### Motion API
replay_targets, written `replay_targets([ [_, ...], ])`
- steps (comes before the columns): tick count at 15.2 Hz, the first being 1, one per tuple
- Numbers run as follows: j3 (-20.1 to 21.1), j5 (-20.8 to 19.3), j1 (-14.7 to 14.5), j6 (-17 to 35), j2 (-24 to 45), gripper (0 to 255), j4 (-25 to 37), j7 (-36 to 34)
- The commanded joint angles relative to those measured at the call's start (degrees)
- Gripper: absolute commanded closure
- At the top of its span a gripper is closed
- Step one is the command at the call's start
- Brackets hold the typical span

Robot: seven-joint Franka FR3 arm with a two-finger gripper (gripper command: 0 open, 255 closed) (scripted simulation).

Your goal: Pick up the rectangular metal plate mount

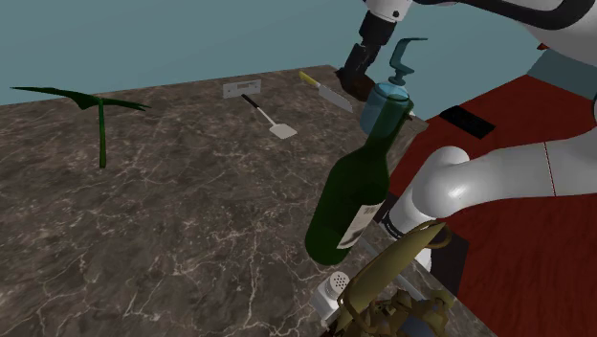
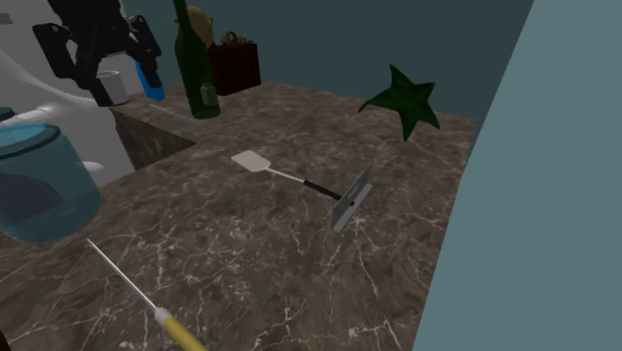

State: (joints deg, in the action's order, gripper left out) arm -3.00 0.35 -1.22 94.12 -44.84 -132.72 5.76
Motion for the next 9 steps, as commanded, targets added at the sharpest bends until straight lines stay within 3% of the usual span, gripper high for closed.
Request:
replay_targets([
  [1, 0.0, 0.0, 0.0, 0.0, 0.0, 0, 0.0, 0.0],
  [9, -8.48, -1.4, -4.63, 8.37, 16.67, 0, 7.11, 20.28],
])
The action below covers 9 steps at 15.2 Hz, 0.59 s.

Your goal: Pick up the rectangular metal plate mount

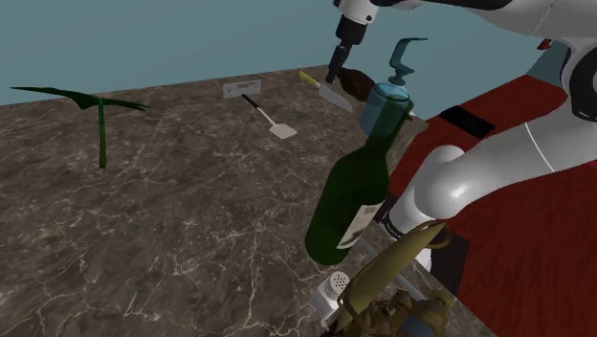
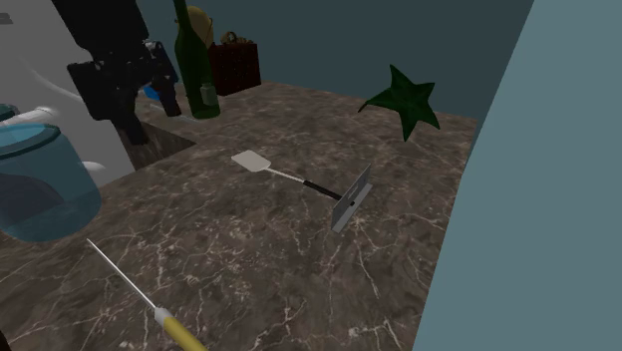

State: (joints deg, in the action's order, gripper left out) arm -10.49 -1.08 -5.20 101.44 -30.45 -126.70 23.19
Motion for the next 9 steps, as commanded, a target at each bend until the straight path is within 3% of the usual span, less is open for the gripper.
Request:
replay_targets([
  [1, -1.87, 0.25, -1.25, 1.81, 4.57, 0, 2.42, 5.39],
  [9, -6.75, 4.86, -4.98, 5.01, 23.78, 0, 16.07, 25.62],
])
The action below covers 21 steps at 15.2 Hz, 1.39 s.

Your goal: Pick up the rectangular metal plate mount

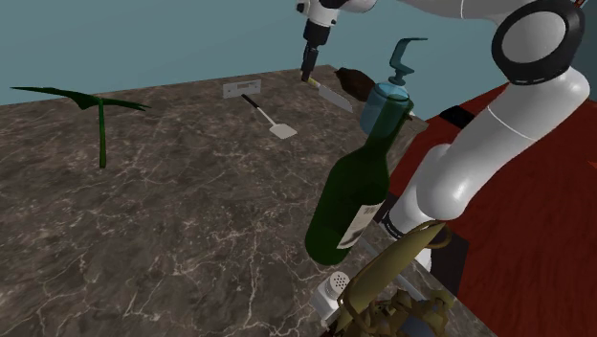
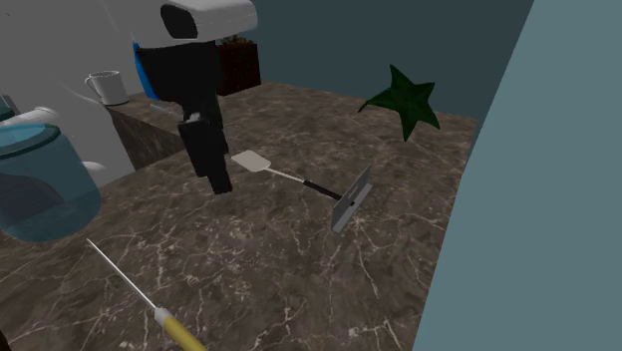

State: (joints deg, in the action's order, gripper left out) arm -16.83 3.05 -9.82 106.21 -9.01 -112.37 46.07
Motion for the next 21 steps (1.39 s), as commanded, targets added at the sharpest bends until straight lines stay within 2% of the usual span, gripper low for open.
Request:
replay_targets([
  [1, -0.64, 1.54, -0.55, 0.26, 4.8, 0, 3.8, 5.18],
  [6, -0.46, 5.51, -0.58, -0.86, 17.08, 0, 15.25, 16.43],
  [12, 2.13, 8.64, 0.73, -4.54, 31.74, 0, 31.82, 27.24],
  [21, 2.38, 8.98, 0.53, 0.97, 32.29, 0, 26.8, 27.98],
])
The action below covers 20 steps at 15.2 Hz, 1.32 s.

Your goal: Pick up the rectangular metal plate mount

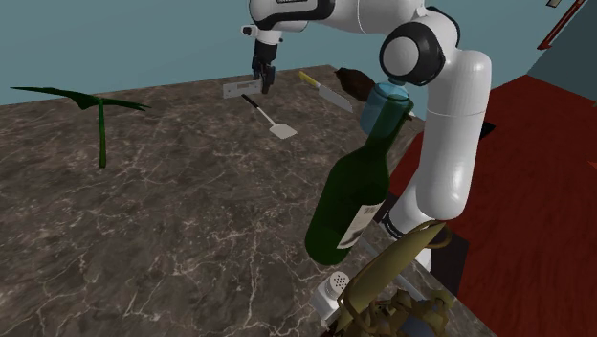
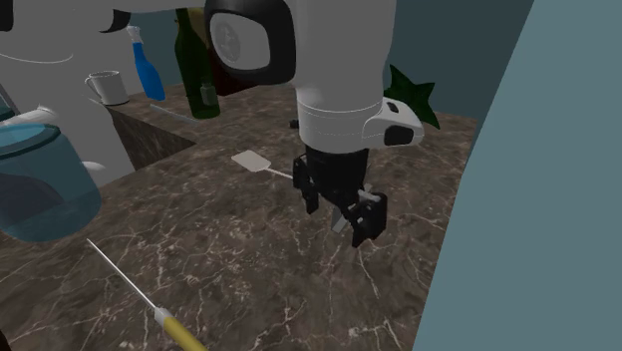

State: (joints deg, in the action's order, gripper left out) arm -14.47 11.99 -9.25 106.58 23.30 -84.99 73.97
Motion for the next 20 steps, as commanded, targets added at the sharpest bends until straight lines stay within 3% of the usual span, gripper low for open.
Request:
replay_targets([
  [1, 0.02, 0.03, -0.04, 0.59, 0.0, 0, -0.57, 0.07],
  [2, 0.03, 0.06, -0.01, 0.38, 0.16, 255, -0.2, 0.04],
  [11, 0.01, 0.03, -0.04, 0.59, 0.0, 255, -0.57, 0.07],
  [20, -0.18, -0.37, 0.29, -6.0, -0.54, 255, 5.58, -0.79],
])
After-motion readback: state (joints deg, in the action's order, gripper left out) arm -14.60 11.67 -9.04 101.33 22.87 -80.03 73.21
